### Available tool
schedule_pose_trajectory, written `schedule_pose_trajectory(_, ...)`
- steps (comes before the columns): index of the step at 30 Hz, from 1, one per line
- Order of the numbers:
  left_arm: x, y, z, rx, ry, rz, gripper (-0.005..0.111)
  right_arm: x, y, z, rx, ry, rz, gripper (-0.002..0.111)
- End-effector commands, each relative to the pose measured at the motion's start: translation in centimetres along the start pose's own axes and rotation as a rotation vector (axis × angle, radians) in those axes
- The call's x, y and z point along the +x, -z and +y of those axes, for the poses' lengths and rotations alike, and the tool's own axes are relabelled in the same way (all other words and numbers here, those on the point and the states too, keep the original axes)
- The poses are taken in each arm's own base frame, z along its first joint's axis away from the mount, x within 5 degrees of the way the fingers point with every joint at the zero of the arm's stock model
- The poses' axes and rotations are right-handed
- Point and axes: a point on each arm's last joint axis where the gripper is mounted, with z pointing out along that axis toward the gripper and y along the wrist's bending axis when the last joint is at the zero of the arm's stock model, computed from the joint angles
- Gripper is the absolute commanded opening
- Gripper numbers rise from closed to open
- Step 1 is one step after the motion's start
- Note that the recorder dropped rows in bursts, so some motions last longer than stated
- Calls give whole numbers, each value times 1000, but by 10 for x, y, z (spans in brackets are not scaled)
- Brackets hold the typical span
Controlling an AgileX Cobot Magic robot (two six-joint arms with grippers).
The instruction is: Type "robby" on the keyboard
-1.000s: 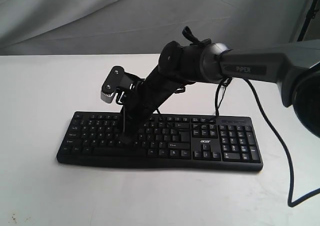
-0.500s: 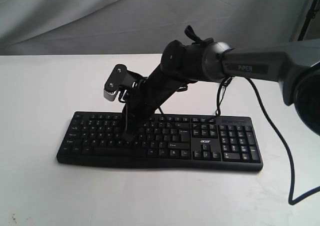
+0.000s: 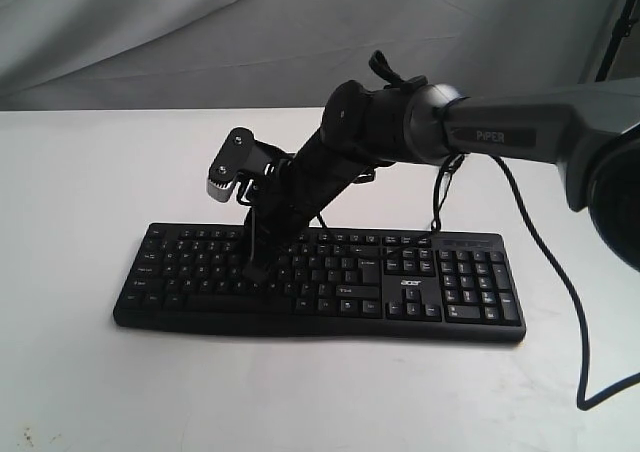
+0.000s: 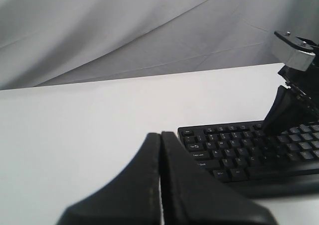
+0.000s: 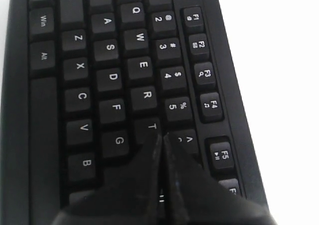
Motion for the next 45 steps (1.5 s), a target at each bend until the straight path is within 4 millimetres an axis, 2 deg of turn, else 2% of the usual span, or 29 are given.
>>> schedule_pose_trajectory(1,1,0,0,4,-3,-5,0,2,-2,-3,-1,-17,-1,0)
schedule_pose_trajectory(5,1,0,0,4,-3,-5,0,7,-9,-2,-12,-26,10,0)
schedule_pose_trajectory(11,1,0,0,4,-3,-5,0,5,-7,-2,-12,-22,8,0)
schedule_pose_trajectory(16,1,0,0,4,-3,-5,0,-14,23,-1,31,21,-44,0)
schedule_pose_trajectory(21,1,0,0,4,-3,-5,0,-33,54,10,26,72,-74,0)
schedule_pose_trajectory(25,1,0,0,4,-3,-5,0,-47,87,28,80,109,-123,0)
schedule_pose_trajectory(30,1,0,0,4,-3,-5,0,-36,131,49,210,106,-178,0)
schedule_pose_trajectory(35,1,0,0,4,-3,-5,0,-17,196,86,372,82,-304,0)
schedule_pose_trajectory(40,1,0,0,4,-3,-5,0,12,251,128,473,-9,-472,0)
schedule_pose_trajectory(45,1,0,0,4,-3,-5,0,43,301,158,666,-122,-691,0)
